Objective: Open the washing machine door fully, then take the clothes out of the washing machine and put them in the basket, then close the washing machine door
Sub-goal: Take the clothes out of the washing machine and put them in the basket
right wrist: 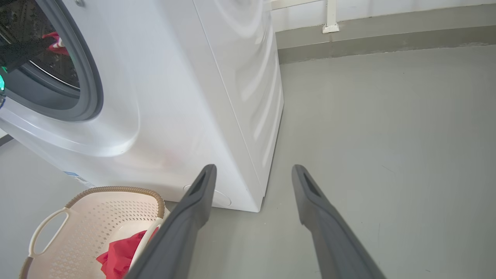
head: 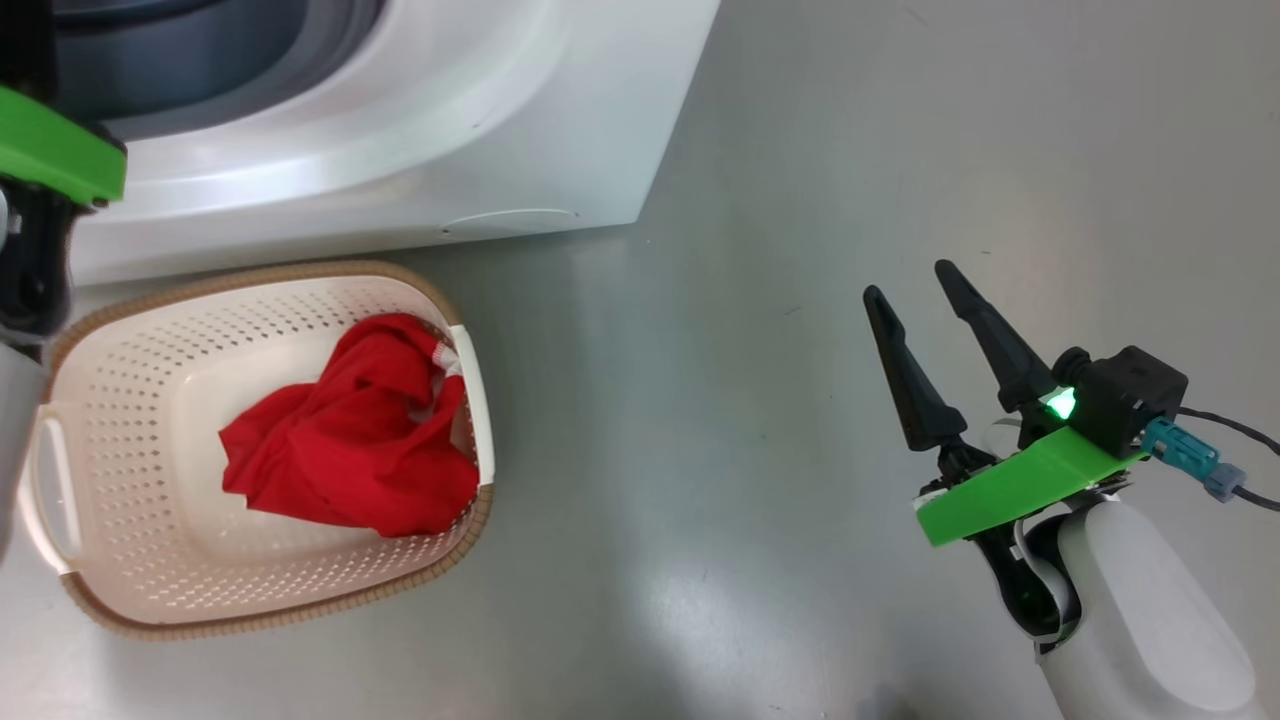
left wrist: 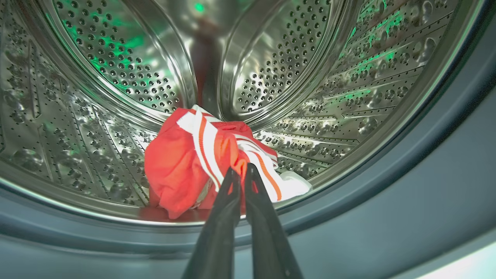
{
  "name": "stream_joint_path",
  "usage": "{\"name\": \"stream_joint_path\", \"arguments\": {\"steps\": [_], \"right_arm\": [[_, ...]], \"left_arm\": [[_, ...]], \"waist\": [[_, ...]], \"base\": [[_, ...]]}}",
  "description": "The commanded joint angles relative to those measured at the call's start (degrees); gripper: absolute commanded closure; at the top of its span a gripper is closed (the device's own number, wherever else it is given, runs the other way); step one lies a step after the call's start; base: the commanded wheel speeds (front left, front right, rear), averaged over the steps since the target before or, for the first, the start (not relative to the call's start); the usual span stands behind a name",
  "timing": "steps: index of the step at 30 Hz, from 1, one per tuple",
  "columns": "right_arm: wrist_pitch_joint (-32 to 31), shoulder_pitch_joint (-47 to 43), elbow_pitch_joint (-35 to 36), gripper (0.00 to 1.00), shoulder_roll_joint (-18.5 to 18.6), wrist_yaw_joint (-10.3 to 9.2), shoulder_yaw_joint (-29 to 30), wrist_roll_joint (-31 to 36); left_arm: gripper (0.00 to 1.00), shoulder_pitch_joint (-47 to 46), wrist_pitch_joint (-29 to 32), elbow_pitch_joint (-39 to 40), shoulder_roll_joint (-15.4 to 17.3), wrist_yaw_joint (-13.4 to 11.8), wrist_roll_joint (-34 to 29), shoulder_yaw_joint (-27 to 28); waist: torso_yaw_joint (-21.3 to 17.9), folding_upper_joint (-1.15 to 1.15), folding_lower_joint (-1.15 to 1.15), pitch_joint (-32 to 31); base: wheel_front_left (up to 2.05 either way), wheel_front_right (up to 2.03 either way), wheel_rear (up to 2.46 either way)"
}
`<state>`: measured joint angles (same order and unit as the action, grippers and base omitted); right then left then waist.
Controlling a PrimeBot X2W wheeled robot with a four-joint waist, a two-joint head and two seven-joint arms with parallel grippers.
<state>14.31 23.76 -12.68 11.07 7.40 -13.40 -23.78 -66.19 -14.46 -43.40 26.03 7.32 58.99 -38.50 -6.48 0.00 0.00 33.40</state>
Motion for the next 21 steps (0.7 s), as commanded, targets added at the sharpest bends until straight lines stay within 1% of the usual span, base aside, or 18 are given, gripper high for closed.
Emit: {"name": "stream_joint_path", "arguments": {"steps": [1, 4, 5, 9, 21], "right_arm": [[0.69, -1.53, 1.24, 0.0, 0.31, 0.09, -0.69, 0.43], [0.69, -1.79, 1.32, 0.0, 0.59, 0.09, -0.33, 0.5], [0.69, -1.91, 1.4, 0.0, 0.81, 0.09, -0.09, 0.54], [0.69, -2.14, 1.5, 0.0, 1.3, 0.09, 0.52, 0.59], [0.69, -3.72, 1.63, 0.0, 2.39, 0.09, 2.27, 0.76]], "left_arm": [[1.0, 0.27, -0.53, 1.32, 2.36, 0.17, -0.7, 2.22], [1.0, 2.86, -0.53, 3.32, 1.8, 0.17, -2.74, 6.0], [1.0, 4.58, -0.53, 4.73, 1.41, 0.17, -3.98, 8.33], [1.0, 8.05, -0.53, 7.62, 0.55, 0.17, -6.51, 12.87], [1.0, 20.18, -0.53, 17.37, -3.05, 0.17, -12.55, 23.23]], "waist": [[0.42, 0.0, 0.0, -0.41], [1.03, 0.0, 0.0, -0.76], [1.45, 0.0, 0.0, -0.97], [2.41, 0.0, 0.0, -1.35], [4.91, 0.0, 0.0, -4.09]], "base": [[0.0, 0.0, 0.0], [0.0, 0.0, 0.0], [0.0, 0.0, 0.0], [0.0, 0.0, 0.0], [0.0, 0.0, 0.0]]}}
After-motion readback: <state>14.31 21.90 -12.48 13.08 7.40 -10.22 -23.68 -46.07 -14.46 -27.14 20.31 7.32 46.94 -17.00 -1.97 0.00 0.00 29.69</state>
